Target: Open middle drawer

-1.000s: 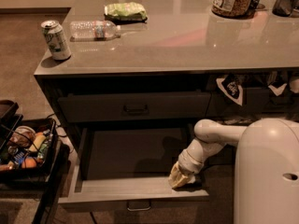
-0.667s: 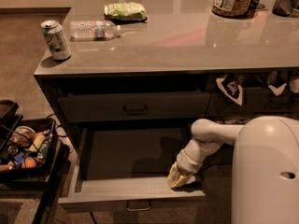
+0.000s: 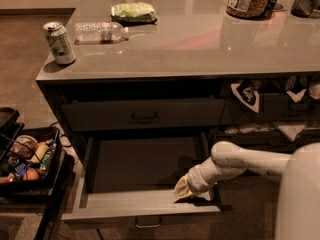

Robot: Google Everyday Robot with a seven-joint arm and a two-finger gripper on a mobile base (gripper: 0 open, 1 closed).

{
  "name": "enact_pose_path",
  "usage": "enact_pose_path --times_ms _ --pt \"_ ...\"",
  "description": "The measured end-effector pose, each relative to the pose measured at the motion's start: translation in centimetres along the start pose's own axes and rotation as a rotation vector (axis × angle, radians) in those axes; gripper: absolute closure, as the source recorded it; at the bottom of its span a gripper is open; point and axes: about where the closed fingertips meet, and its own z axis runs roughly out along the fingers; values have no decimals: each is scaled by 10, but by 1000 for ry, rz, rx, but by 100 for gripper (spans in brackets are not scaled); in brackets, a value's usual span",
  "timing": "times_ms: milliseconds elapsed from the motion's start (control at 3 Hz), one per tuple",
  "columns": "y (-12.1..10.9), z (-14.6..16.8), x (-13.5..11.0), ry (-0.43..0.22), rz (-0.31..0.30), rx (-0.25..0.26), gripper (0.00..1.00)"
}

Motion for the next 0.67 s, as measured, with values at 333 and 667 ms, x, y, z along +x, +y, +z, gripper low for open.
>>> enact_pose_path --times_ms 333,667 --pt "-16 0 5 21 -7 69 100" --pt "-16 0 5 21 -7 69 100"
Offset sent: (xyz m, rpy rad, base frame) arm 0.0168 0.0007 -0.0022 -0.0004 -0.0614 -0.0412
